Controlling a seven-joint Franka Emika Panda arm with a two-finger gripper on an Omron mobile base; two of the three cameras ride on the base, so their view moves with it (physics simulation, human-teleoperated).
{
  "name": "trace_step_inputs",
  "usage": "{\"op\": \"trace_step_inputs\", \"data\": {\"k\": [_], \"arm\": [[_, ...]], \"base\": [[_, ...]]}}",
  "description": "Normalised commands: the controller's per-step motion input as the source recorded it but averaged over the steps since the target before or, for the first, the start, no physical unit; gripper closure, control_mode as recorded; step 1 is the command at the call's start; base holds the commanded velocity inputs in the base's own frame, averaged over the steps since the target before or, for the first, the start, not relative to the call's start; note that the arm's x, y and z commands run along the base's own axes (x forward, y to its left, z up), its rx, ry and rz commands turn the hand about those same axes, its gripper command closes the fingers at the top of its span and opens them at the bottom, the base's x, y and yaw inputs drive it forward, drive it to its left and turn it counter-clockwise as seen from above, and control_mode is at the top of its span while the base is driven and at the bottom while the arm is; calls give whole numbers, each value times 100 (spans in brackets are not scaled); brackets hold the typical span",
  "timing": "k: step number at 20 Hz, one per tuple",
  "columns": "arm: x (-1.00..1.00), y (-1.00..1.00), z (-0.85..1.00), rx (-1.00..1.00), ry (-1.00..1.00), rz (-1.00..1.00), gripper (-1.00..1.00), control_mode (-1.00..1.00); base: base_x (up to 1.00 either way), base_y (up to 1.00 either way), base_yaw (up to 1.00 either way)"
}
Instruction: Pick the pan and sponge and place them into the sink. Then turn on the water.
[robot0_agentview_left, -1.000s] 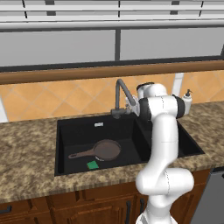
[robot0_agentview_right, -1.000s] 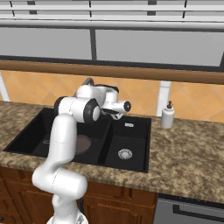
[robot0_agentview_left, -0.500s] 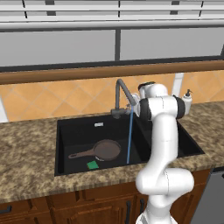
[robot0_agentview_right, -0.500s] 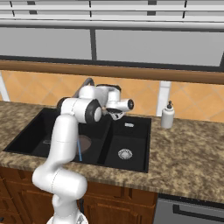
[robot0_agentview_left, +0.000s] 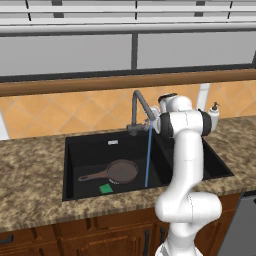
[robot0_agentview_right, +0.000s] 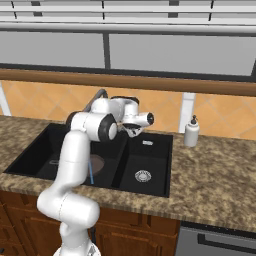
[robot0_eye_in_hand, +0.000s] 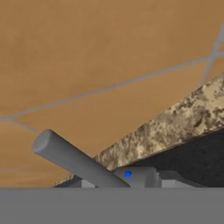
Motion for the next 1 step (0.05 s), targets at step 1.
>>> {"op": "trace_step_inputs", "data": {"k": [1], "arm": [[0, 0, 0, 0, 0, 0, 100, -100]], "base": [[0, 0, 0]]}}
